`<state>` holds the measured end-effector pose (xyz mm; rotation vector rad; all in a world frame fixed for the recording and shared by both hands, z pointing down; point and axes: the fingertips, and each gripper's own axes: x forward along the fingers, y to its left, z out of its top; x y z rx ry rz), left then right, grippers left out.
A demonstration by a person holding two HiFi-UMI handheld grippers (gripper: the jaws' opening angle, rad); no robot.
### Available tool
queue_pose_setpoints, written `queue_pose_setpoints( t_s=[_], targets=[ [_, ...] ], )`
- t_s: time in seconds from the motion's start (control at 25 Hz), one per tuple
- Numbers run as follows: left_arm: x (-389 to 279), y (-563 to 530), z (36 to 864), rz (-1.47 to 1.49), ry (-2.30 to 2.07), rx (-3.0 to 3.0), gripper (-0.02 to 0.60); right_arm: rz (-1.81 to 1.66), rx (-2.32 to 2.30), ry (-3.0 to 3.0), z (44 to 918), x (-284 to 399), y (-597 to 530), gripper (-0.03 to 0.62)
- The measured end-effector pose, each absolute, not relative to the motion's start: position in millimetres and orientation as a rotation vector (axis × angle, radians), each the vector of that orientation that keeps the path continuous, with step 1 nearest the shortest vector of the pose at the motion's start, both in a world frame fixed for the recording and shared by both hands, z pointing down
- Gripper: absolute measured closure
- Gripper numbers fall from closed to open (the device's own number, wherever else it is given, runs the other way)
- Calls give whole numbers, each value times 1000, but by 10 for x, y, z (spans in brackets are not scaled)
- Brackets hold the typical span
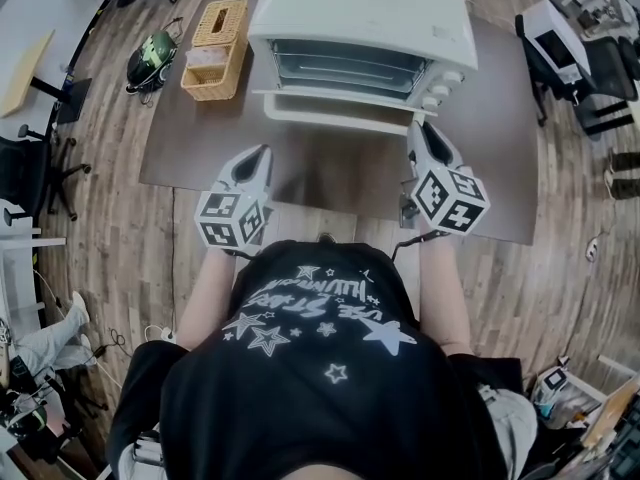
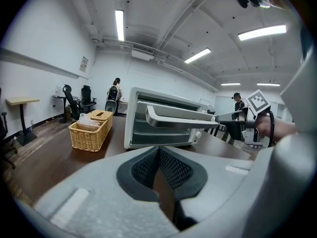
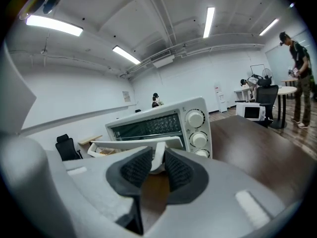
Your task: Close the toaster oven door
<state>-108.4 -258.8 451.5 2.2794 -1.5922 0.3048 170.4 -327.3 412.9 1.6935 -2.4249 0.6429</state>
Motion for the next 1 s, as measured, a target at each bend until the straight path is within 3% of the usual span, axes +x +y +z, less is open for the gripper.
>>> queue_pose_setpoints(
  t_s=[1.0],
  targets=[
    [-999,-3110,4348,270,-1669,2295,571,654,1673,-2538,3812,1719,-3918,505]
  ],
)
